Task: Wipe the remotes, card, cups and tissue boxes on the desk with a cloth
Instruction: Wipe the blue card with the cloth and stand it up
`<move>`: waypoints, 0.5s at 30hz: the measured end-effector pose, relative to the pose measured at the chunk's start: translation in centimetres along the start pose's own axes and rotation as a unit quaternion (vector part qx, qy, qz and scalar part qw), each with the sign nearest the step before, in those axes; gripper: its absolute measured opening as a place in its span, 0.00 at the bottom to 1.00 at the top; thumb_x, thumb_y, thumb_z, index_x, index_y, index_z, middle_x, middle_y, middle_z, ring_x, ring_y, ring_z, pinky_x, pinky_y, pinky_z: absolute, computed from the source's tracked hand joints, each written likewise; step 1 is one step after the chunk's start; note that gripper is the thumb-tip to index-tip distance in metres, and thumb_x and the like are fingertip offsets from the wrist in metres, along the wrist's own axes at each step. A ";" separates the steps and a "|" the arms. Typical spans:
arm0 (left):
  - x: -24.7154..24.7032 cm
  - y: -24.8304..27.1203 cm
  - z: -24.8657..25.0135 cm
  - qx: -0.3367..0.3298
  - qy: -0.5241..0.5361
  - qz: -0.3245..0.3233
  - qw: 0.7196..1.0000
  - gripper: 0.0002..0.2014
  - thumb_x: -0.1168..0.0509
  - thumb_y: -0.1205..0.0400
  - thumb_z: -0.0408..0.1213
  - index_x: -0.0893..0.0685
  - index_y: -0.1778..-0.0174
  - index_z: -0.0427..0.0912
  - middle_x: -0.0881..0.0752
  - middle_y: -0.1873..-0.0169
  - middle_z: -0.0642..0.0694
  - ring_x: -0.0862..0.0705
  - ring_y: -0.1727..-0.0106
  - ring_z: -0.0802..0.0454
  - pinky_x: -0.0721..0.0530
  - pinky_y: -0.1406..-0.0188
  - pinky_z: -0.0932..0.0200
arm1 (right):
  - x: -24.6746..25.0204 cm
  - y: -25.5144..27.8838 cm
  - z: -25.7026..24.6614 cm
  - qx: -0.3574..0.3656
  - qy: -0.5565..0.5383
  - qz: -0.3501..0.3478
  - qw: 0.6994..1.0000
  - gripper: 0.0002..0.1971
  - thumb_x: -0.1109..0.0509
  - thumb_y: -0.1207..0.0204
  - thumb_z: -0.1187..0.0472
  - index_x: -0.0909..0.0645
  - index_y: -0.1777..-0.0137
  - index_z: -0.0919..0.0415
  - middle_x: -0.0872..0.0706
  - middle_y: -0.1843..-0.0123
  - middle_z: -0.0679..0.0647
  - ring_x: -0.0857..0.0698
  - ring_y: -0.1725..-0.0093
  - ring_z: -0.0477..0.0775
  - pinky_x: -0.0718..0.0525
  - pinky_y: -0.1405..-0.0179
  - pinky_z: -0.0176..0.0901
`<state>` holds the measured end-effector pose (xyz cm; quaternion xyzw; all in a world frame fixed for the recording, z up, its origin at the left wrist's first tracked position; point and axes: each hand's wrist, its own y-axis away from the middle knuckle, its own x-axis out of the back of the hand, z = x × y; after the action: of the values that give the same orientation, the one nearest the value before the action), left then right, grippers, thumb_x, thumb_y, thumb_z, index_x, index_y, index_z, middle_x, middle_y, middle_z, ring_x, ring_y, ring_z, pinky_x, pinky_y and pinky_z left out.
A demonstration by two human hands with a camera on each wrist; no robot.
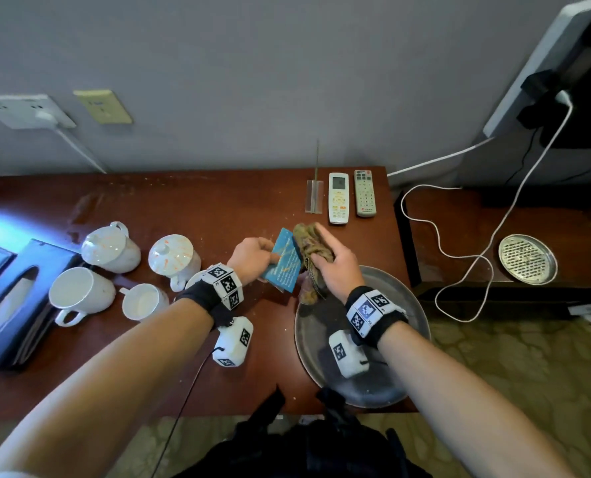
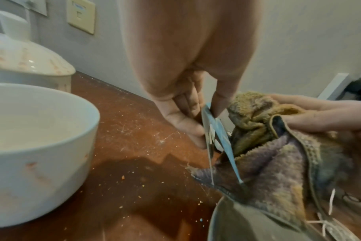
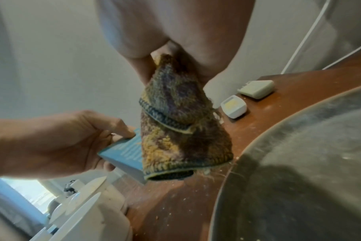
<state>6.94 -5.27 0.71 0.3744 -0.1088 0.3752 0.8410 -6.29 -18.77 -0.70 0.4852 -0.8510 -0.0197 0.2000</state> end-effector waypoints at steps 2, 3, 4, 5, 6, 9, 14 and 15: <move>0.8 1.2 -0.4 -0.023 0.049 -0.001 0.999 0.11 0.34 0.18 0.27 0.15 0.41 0.33 0.12 0.60 0.41 0.13 0.67 0.50 0.15 0.74 0.59 | -0.9 0.7 -1.1 0.026 0.006 -0.007 1.000 0.36 0.33 0.22 0.64 0.36 0.21 0.29 0.23 0.28 0.36 0.21 0.29 0.47 0.23 0.26 0.48; 1.2 1.8 -0.7 -0.032 0.080 -0.003 0.996 0.11 0.35 0.18 0.26 0.15 0.41 0.33 0.12 0.61 0.42 0.13 0.66 0.49 0.12 0.68 0.55 | -1.4 1.0 -1.8 0.030 0.016 -0.012 0.999 0.36 0.33 0.22 0.64 0.37 0.21 0.29 0.23 0.27 0.37 0.21 0.29 0.46 0.23 0.26 0.47; 1.7 2.5 -1.0 -0.041 0.112 -0.004 0.993 0.11 0.35 0.17 0.26 0.14 0.41 0.34 0.11 0.61 0.41 0.12 0.63 0.48 0.10 0.60 0.50 | -2.0 1.4 -2.5 0.032 0.022 -0.015 0.999 0.35 0.33 0.23 0.63 0.36 0.20 0.31 0.23 0.25 0.39 0.21 0.29 0.46 0.23 0.26 0.48; 2.1 3.2 -1.3 -0.048 0.141 -0.005 0.989 0.10 0.36 0.17 0.26 0.14 0.41 0.36 0.11 0.58 0.39 0.12 0.59 0.45 0.09 0.52 0.44 | -2.7 1.7 -3.1 0.032 0.028 -0.016 0.999 0.34 0.33 0.23 0.62 0.34 0.20 0.34 0.23 0.24 0.43 0.21 0.29 0.47 0.23 0.26 0.49; 2.6 4.0 -1.6 -0.052 0.169 -0.011 0.984 0.11 0.36 0.16 0.27 0.15 0.39 0.36 0.11 0.55 0.38 0.11 0.55 0.43 0.11 0.48 0.40 | -3.3 2.1 -3.7 0.035 0.035 -0.014 0.999 0.32 0.32 0.22 0.61 0.32 0.20 0.37 0.23 0.23 0.46 0.21 0.29 0.48 0.23 0.26 0.49; 3.7 6.2 -2.6 -0.063 0.243 -0.041 0.967 0.16 0.39 0.15 0.26 0.16 0.33 0.38 0.10 0.48 0.38 0.11 0.49 0.42 0.12 0.45 0.41 | -5.5 3.6 -5.1 0.052 0.051 -0.002 0.997 0.28 0.30 0.21 0.60 0.27 0.22 0.42 0.25 0.21 0.50 0.24 0.25 0.49 0.28 0.23 0.47; 5.3 10.1 -4.6 -0.109 0.307 -0.105 0.939 0.24 0.44 0.19 0.17 0.16 0.36 0.47 0.08 0.51 0.47 0.10 0.53 0.52 0.11 0.51 0.56 | -8.7 6.5 -6.8 0.058 0.050 0.006 0.997 0.24 0.37 0.14 0.57 0.31 0.19 0.46 0.27 0.20 0.50 0.28 0.22 0.50 0.31 0.21 0.46; 5.7 10.9 -5.1 -0.116 0.307 -0.112 0.938 0.25 0.45 0.19 0.17 0.17 0.35 0.47 0.09 0.49 0.48 0.10 0.52 0.53 0.11 0.53 0.58 | -9.4 7.3 -7.0 0.064 0.052 0.003 0.997 0.24 0.38 0.14 0.58 0.32 0.19 0.46 0.27 0.20 0.50 0.28 0.22 0.50 0.31 0.21 0.47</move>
<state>2.63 6.24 5.73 0.1505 0.1541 0.3595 0.9079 -5.53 -6.02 4.35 0.4950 -0.8404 0.0606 0.2122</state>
